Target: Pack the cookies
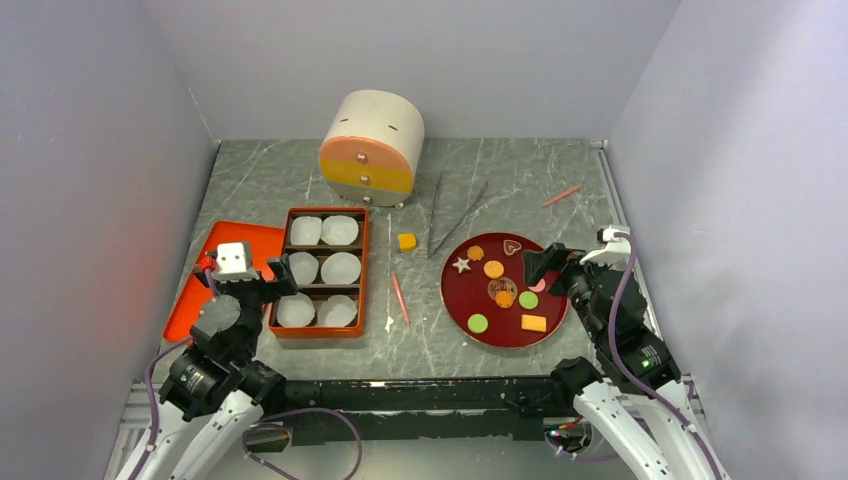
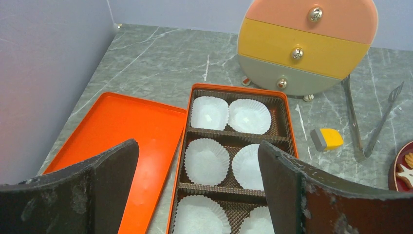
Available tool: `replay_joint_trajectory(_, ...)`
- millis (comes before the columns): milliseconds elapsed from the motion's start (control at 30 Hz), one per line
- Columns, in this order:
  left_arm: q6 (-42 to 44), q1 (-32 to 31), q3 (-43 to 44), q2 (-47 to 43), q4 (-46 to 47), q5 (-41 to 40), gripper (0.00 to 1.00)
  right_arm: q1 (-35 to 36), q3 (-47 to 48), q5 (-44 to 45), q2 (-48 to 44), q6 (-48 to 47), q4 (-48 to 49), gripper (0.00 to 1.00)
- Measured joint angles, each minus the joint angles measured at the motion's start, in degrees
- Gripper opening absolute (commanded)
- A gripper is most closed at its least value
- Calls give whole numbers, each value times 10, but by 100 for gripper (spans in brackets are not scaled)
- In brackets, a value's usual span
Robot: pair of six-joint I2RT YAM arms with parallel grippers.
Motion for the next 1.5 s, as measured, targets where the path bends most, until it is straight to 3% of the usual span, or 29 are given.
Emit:
replay_joint_trajectory(333,0,0,0,9,0,5,97,5,0,5,21,5,2,100)
replay_joint_trajectory(500,6,0,0,30,2,46,97,5,0,12,97,21,17,100)
replay_joint_trajectory(967,17,0,0,100,25,126,97,6,100,24,431,50,76,99)
replay_joint_trajectory(1267,16,0,13,124,26,166,98,8,253,65,707,109,103,76)
replay_joint_trajectory(1333,15,0,13,124,27,179,98,9,313,84,798,145,106,74)
replay_joint_trajectory(1500,15,0,13,122,33,185,98,10,405,101,888,182,74,72)
